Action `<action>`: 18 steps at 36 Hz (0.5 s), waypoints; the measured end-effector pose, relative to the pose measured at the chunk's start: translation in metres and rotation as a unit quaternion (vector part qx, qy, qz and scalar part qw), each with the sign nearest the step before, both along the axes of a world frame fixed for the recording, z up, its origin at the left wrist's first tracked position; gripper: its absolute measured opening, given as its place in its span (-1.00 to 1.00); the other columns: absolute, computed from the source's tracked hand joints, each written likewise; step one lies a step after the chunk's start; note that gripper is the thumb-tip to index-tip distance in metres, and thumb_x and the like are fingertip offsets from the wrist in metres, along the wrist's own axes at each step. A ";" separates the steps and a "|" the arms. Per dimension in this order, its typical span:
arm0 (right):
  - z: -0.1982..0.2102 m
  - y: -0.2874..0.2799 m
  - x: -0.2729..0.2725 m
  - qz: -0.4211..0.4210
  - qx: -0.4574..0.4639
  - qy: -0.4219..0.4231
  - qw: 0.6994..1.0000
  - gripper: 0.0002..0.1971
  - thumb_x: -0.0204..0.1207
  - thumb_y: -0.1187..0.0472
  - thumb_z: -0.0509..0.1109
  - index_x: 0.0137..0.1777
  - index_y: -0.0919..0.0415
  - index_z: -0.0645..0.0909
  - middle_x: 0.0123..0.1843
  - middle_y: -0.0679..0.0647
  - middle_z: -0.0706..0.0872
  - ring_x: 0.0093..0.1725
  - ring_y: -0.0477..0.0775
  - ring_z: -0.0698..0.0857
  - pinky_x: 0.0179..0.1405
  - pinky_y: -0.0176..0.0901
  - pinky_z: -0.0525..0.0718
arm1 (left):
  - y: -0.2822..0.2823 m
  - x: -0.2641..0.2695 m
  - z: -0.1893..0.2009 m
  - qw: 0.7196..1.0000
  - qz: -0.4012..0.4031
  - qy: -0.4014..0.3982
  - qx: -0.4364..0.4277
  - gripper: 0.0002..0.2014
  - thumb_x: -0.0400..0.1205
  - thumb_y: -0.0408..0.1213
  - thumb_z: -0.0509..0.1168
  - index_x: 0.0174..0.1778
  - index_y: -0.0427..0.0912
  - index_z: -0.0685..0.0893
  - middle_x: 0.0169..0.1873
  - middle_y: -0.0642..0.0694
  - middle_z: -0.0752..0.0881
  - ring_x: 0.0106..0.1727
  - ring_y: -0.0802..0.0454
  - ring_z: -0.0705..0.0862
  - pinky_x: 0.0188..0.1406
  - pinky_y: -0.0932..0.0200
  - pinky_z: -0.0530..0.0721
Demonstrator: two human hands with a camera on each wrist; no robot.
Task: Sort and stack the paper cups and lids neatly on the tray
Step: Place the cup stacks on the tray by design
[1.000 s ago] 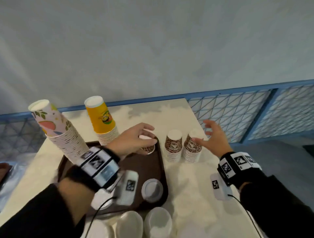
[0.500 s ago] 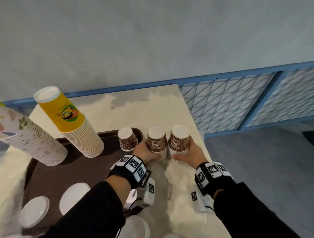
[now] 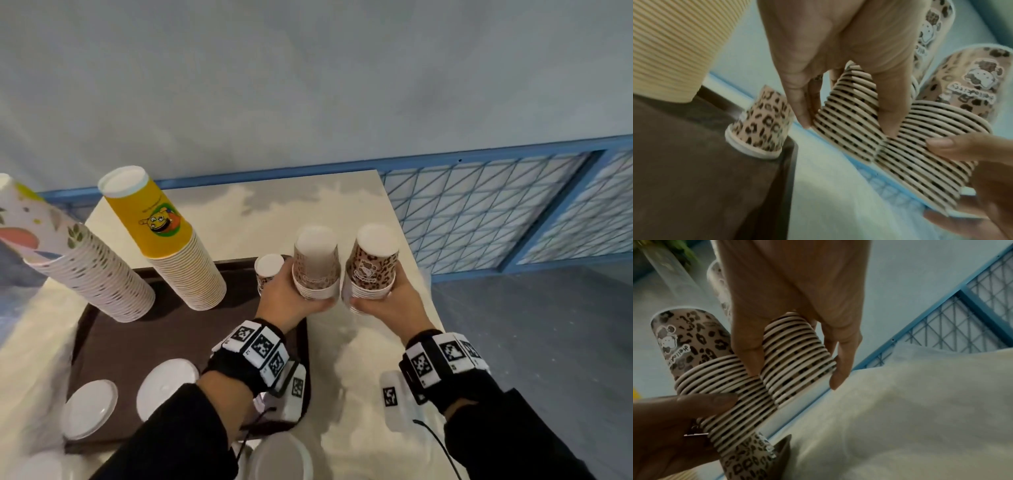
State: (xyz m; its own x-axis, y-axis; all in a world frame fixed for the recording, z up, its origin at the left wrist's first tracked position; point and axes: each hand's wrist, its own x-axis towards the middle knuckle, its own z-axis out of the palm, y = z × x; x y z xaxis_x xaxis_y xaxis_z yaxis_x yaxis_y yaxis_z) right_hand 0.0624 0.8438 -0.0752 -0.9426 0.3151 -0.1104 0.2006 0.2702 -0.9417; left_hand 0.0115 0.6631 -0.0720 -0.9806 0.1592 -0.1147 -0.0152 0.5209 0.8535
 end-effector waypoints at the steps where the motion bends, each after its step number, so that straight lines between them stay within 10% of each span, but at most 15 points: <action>1: 0.004 -0.003 0.000 0.002 -0.011 0.010 1.000 -0.30 0.13 0.28 0.68 0.15 -0.15 0.37 -0.01 -0.12 0.68 0.04 -0.06 0.67 0.05 -0.26 0.53 | -0.006 -0.004 0.006 0.999 0.023 0.021 -0.003 -0.24 0.15 -0.11 0.67 0.26 0.01 0.51 0.04 0.14 0.68 0.10 0.21 0.62 0.15 0.28 0.52; 6: 0.011 -0.013 0.001 0.015 -0.034 0.032 0.999 -0.28 0.16 0.36 0.66 0.14 -0.15 0.32 0.01 -0.10 0.65 0.06 -0.09 0.62 -0.09 -0.56 0.52 | -0.037 -0.027 0.021 0.989 0.125 0.080 0.008 -0.12 0.12 -0.18 0.68 0.35 -0.12 0.45 0.23 -0.06 0.69 0.27 -0.04 0.64 0.34 0.05 0.57; 12: 0.010 -0.019 0.005 0.023 -0.033 0.031 0.999 -0.25 0.15 0.35 0.66 0.23 -0.13 0.35 0.03 -0.16 0.64 0.10 -0.09 0.61 0.14 -0.26 0.50 | -0.044 -0.041 0.010 0.991 0.123 0.041 -0.031 -0.19 0.17 -0.22 0.66 0.33 -0.13 0.47 0.26 -0.14 0.69 0.31 -0.13 0.63 0.30 0.08 0.54; 18: 0.012 -0.014 0.007 0.026 -0.011 0.026 0.999 -0.19 0.16 0.34 0.66 0.37 0.00 0.36 0.04 -0.15 0.63 0.08 -0.14 0.59 0.03 -0.46 0.48 | -0.047 -0.048 -0.011 0.991 0.107 -0.019 -0.082 -0.21 0.27 -0.27 0.62 0.38 -0.23 0.40 0.32 -0.20 0.64 0.36 -0.19 0.59 0.33 0.07 0.50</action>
